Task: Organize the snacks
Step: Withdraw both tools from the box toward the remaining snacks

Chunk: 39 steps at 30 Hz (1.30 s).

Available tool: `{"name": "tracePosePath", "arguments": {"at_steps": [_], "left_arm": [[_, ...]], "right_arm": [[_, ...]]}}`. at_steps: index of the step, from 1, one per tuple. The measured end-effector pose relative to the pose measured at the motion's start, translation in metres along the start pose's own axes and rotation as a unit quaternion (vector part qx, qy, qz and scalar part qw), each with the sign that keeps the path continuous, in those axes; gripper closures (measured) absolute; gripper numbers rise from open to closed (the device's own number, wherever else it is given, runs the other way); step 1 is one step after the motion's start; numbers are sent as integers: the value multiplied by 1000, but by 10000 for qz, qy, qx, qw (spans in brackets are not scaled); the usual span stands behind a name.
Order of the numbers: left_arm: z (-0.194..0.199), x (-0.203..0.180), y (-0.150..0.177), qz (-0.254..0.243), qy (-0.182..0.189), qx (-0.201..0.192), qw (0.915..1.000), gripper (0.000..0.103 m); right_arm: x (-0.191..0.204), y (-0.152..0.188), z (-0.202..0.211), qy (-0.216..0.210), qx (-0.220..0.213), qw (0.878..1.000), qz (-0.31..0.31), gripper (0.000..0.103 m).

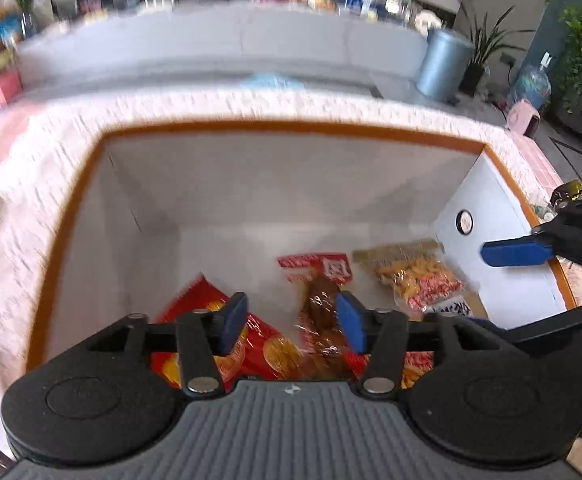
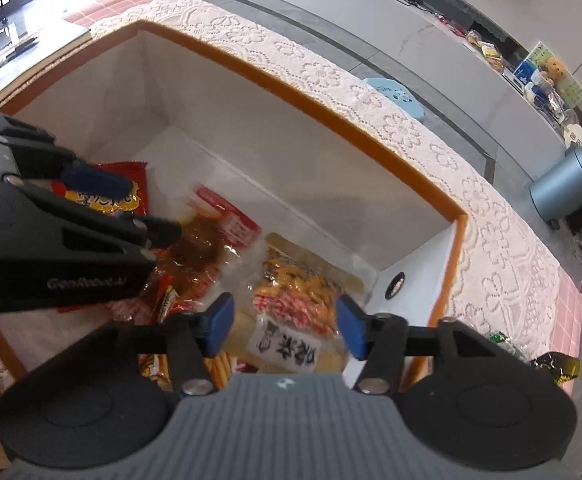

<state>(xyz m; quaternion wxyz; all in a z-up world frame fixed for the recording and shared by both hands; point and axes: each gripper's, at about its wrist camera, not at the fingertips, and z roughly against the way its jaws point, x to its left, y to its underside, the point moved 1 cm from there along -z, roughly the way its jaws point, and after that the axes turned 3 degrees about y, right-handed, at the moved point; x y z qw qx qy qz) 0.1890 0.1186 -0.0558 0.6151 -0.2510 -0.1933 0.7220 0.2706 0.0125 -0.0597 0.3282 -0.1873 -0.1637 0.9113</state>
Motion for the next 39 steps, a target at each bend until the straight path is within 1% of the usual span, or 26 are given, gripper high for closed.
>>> {"name": "tracePosePath", "arguments": {"at_steps": [1,3,5,6,8,10,12,14,17,19,22,24,27,29,30,31,34,39], "left_arm": [[4,-3,2,-54,-9,-120,9999,30],[14,-6,6,-130,58,-339,9993,30],[21,-8,9,-154,104,-531,9984,30],[26,-9,10,-166,90,-640,9978,29],[38,-13,11,-174,16,-902,9958,28],[47,-17,8,-155,-40,-1114,9936,26],[59,-22,10,-146,-107,-1357,9906,26],[68,-29,11,-168,-117,-1524,9881,25],[81,-42,14,-256,-12,-1676,9855,23],[90,-54,19,-388,76,-1753,9837,21],[99,-73,24,-625,220,-1745,9824,19],[104,-84,28,-720,351,-1724,9818,17],[106,-103,36,-854,560,-1651,9810,16],[107,-118,41,-972,689,-1595,9800,16],[107,-125,42,-1054,783,-1551,9791,16],[106,-133,45,-1148,892,-1496,9780,16],[100,-153,49,-1406,1195,-1305,9741,18],[85,-184,55,-1745,1304,-1055,9703,21]], "right_arm": [[-1,0,3,-22,-10,10000,-31,38],[-2,2,11,-77,-53,9999,-81,35],[-2,5,22,-87,-148,9998,-109,26],[-3,7,28,-51,-236,9996,-135,24],[-5,12,42,57,-404,9989,-217,10],[-8,20,59,259,-676,9967,-366,8],[-18,29,76,297,-954,9935,-540,8],[-25,41,93,291,-1192,9890,-822,4],[-34,62,117,179,-1457,9814,-1237,4],[-38,76,128,147,-1545,9767,-1484,4],[-44,102,143,144,-1661,9678,-1885,3],[-48,123,149,133,-1665,9618,-2168,3],[-53,149,149,184,-1543,9553,-2516,3],[-57,169,146,317,-1429,9503,-2749,3],[-58,177,145,451,-1363,9483,-2831,3],[-59,184,143,612,-1298,9469,-2878,3],[-63,203,138,885,-1162,9480,-2828,3],[-77,230,129,1127,-1074,9428,-2948,4]]}}
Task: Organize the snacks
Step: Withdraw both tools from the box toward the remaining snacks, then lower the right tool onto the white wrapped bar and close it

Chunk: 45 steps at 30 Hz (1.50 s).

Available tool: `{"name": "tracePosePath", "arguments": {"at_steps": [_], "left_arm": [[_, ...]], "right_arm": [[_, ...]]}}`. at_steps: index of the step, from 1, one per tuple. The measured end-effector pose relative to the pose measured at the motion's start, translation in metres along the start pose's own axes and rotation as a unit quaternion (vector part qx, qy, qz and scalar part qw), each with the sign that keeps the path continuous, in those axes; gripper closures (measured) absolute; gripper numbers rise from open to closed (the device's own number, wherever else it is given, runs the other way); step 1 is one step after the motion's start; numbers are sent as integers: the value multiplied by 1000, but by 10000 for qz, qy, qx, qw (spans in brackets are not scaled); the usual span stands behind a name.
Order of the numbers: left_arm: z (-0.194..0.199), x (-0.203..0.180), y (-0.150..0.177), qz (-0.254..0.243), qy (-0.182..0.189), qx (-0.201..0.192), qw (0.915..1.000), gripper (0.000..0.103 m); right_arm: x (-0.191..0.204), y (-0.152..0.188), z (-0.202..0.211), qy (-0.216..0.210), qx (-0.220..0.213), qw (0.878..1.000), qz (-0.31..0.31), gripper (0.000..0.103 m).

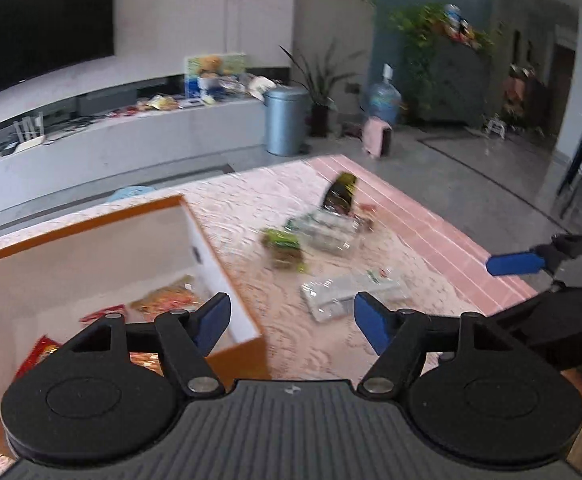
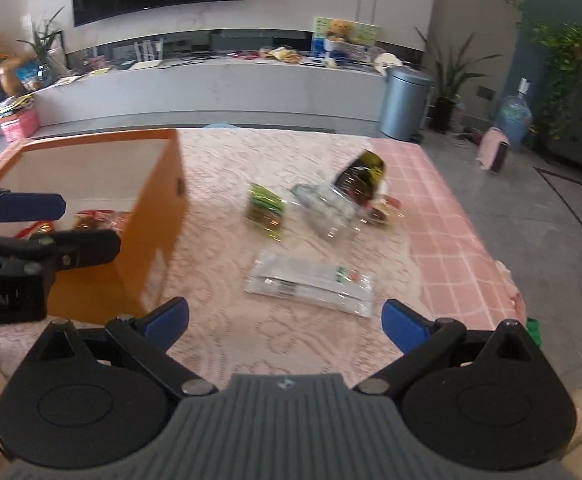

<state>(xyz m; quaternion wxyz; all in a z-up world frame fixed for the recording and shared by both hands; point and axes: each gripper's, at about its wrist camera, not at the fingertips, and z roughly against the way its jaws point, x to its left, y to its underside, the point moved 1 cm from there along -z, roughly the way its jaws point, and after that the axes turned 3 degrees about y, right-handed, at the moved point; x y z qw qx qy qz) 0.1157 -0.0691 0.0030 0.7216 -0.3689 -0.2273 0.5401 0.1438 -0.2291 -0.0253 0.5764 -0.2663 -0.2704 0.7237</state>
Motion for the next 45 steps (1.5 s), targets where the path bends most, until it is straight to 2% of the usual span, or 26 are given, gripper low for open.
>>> {"name": "tracePosePath", "arguments": {"at_steps": [9,16,24,28,32,37,45], "left_arm": [[-32,-15,3,-223,174,318,9991,24],[-57,-20,-12,-800,262,679,9941,30],[-91,-14,-35,-1153,173,1074,9874,36],[-105,-8,-38,-1112,131,1192,9865,36],[-118,-2,-38,-1058,109,1338,9853,36],[-130,5,-41,-1080,50,1448,9835,36],[-142,11,-47,-940,28,1539,9836,36]], "right_arm": [[-37,13,-29,98,200,9992,-331,3],[-58,4,-59,-357,296,9964,-709,4],[-47,-17,-118,-839,839,9925,305,4],[-39,-20,-158,-742,1107,9861,992,4],[-43,-17,-184,-953,1519,9789,979,4],[-43,-18,-198,-712,1251,9835,1099,4],[-48,-25,-212,-1032,949,9865,846,4]]}}
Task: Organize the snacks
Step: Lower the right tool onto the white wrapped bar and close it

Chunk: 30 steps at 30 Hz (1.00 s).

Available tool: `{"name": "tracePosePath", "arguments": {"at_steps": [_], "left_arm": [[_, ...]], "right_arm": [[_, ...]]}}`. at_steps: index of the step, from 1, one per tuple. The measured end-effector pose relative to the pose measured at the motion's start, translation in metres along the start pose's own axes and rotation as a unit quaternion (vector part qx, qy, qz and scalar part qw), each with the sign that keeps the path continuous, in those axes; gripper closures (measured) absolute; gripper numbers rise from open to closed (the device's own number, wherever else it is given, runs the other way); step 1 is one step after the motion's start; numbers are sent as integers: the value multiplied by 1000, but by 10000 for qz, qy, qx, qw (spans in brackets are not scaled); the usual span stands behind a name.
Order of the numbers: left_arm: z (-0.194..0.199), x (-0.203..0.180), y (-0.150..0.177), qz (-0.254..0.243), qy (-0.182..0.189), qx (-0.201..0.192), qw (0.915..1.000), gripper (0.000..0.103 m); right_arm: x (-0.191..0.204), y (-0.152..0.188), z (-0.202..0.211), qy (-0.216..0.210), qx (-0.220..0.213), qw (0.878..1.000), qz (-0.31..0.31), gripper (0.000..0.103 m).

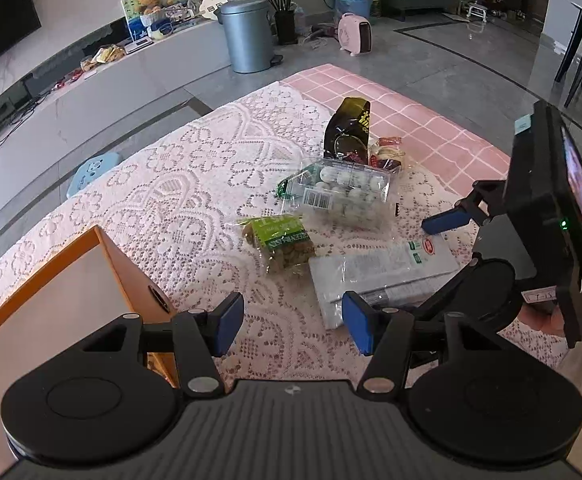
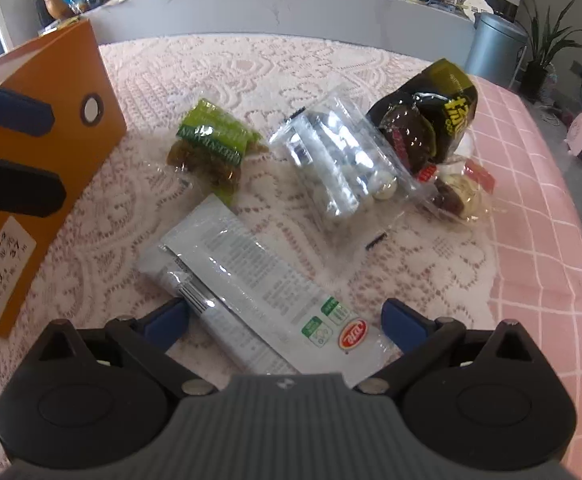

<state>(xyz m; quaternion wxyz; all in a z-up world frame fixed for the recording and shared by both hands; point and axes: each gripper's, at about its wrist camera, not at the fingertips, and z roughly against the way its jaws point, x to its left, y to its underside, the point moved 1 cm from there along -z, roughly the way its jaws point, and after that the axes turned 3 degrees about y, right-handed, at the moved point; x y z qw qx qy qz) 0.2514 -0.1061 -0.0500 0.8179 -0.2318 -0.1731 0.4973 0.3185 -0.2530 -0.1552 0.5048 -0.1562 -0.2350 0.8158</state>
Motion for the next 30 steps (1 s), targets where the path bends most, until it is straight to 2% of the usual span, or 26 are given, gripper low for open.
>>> {"name": "tracePosePath", "arguments": {"at_steps": [4,7,9,14,16,18,20,25,28,30], "left_arm": [[-4,-3,-3,-69,16,43,10000,36],[-6,-5,-4,-88,-3,65,9999,36],[-6,-7,-3,-105,-13,63,9999,36],[-4,-11,-1,-121,13,82,9999,36],[-5,-14,-1,-177,13,107,9998,36],[-6,-17,-3,-200,-6,129,9997,36],[-8,-17,-5,-187,-16,126,9997,36],[-15,-13,-12,62,42,110,9999,36],[-19,-10,-16,170,15,156,9997,40],[-20,-8,-16,223,-2,175,9996,40]], "right_arm": [[-1,0,1,-106,-7,9999,-48,7],[5,2,5,-88,15,9998,174,15],[6,3,9,-93,78,9999,84,20],[-14,10,24,-187,184,9955,-907,34],[-29,15,31,-374,197,9868,-1560,36],[-43,21,35,-584,206,9729,-2226,38],[-48,26,39,-445,169,9673,-2491,38],[-41,25,37,25,197,9741,-2250,34],[-32,21,34,94,153,9813,-1915,32],[-29,17,28,-37,119,9845,-1748,25]]}}
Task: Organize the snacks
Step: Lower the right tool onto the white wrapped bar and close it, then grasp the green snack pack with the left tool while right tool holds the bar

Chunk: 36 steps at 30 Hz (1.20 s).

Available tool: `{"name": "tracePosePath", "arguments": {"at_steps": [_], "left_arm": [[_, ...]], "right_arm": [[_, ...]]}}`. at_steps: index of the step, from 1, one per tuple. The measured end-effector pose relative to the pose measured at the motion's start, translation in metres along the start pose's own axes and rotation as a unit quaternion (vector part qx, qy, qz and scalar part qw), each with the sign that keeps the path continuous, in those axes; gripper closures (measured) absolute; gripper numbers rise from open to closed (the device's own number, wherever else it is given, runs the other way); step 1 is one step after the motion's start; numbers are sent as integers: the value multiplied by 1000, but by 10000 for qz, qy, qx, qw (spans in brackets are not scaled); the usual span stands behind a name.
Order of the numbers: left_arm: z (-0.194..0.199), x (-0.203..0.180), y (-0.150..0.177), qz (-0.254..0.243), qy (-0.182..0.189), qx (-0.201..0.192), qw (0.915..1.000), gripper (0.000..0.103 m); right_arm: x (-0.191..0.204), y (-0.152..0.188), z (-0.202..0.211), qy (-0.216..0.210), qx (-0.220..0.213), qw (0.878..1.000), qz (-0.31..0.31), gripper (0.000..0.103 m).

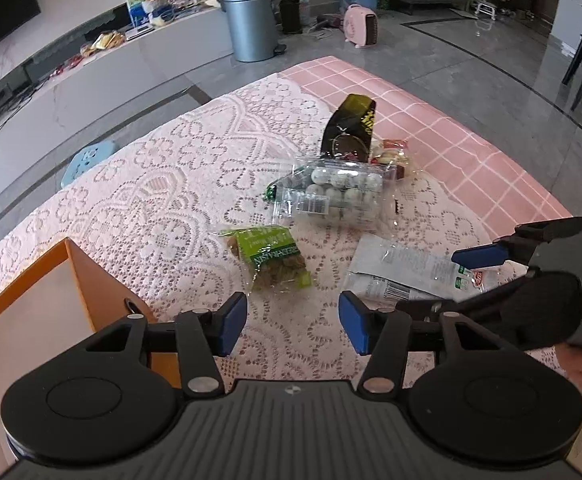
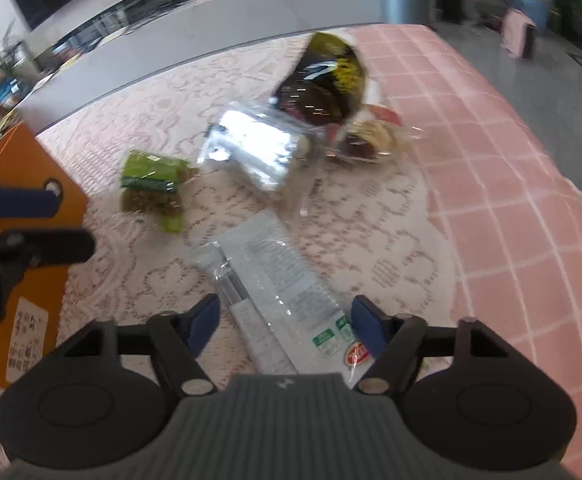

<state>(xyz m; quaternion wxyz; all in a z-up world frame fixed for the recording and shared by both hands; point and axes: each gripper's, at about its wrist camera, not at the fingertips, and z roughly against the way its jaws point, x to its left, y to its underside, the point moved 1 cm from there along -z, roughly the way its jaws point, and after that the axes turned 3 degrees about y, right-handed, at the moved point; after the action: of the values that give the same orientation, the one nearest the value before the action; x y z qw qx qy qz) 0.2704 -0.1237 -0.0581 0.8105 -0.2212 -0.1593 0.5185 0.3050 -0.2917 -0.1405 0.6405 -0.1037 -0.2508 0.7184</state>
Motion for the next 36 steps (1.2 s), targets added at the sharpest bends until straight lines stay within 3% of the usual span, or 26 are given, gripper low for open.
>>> {"name": "tracePosePath", "arguments": {"at_steps": [2,7,11,17,21,29,36], "left_arm": [[0,1,0,38,13,14,10000,40],[1,1,2,9,1,31,10000,40],[1,3,1,-15,16,39,10000,40],[-7,6,-2,-32,100,83,9999,40],[-15,11,-7,206,62,130,9997,40],[-36,22,-25,1074,-25,72,9942,39],[-61,36,-33,1625,-349,260,9858,39]], "right_arm": [[4,-3,-5,-95,-8,9998,198,20],[17,-5,-14,8,-122,9955,940,22],[26,-2,-16,305,-221,9898,1375,45],[25,1,-10,53,-234,9908,1332,52],[23,0,8,-96,-621,9920,1093,52],[10,-11,19,537,-1424,9868,557,52],[11,-17,7,523,-1338,9881,548,52]]}}
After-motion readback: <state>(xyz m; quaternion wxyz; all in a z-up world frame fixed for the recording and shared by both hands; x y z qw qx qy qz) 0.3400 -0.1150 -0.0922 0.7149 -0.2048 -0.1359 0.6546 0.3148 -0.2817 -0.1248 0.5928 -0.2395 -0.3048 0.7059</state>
